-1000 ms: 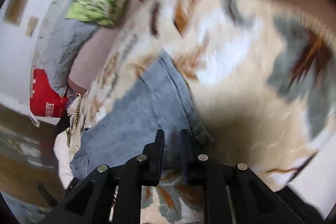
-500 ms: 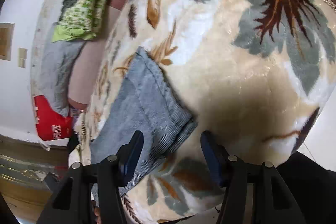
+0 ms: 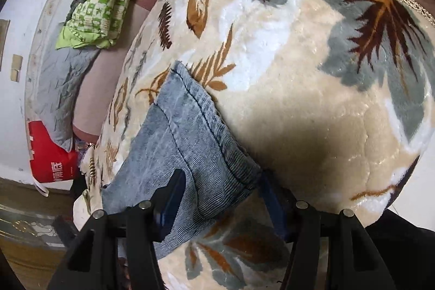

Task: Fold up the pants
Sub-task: 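Move the right tool to the jeans leg hem and grasp it, then fold the gripped hem over toward the waistband with the right tool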

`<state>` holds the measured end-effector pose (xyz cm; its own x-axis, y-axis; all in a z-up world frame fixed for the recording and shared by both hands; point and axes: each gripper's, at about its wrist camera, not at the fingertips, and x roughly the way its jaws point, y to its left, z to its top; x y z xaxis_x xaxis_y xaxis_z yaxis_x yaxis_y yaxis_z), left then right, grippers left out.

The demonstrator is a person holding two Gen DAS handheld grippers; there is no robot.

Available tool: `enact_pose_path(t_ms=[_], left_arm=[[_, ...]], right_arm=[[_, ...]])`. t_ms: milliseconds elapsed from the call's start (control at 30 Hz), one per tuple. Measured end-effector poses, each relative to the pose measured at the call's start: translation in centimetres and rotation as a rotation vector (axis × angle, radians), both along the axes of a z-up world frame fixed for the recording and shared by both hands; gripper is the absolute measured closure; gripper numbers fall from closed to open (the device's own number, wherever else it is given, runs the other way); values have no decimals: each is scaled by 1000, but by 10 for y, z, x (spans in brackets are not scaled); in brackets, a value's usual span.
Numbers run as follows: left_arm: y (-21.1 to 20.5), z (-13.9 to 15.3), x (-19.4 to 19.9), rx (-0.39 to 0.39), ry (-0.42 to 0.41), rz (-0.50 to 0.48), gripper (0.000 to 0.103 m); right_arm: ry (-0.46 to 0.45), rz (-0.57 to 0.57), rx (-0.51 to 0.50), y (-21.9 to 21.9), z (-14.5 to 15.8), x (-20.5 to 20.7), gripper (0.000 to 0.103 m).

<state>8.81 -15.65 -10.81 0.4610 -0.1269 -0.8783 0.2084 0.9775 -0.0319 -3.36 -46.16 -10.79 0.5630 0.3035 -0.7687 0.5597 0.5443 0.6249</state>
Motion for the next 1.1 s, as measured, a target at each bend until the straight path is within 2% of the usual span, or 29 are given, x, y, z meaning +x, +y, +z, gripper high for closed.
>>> enact_pose_path(t_ms=[133,233,267,300,333,367,400,467,533,633,667,733,833,967,1100], left_arm=[[2,16,-3,-46,-44,2,9],[-3,9,-1,27,-47,-1,9],[-8,-4,1,93,-17,-16,8],[-11,-9,0,113,-24,-26,3],[-13,-9,-2,141,-68,-24,0],[-13,-8,-3,153,-76,-28,0],[-13,-5,-2,157,-65,-32,0],[-12,3,-4,148,-54,-31,0],[-5,17,-16,126,-88,-45,0],[11,24,-34,180,-162,-31,0],[16,18,-33,206,-153,-16,0],[16,-9,-22,244,-61,-29,0],[22,-11,-16,189,-49,-16,0],[23,-9,-16,185,-46,-14,0],[30,-9,-8,128,-17,-9,0]], right_arm=[[17,-30,10,-4,1,-4,44],[35,-1,-31,3,1,4,42],[46,14,-56,6,2,7,42],[53,19,-71,8,3,8,44],[69,29,-97,10,5,10,51],[98,44,-139,12,6,12,58],[119,52,-178,13,8,13,71],[131,72,-210,16,9,15,74],[133,77,-231,18,12,16,75],[121,74,-237,18,16,16,81],[113,75,-241,18,19,17,82],[104,82,-254,21,24,18,84],[85,107,-300,29,38,23,85],[70,122,-341,38,51,28,85],[12,173,-405,65,79,34,85]])
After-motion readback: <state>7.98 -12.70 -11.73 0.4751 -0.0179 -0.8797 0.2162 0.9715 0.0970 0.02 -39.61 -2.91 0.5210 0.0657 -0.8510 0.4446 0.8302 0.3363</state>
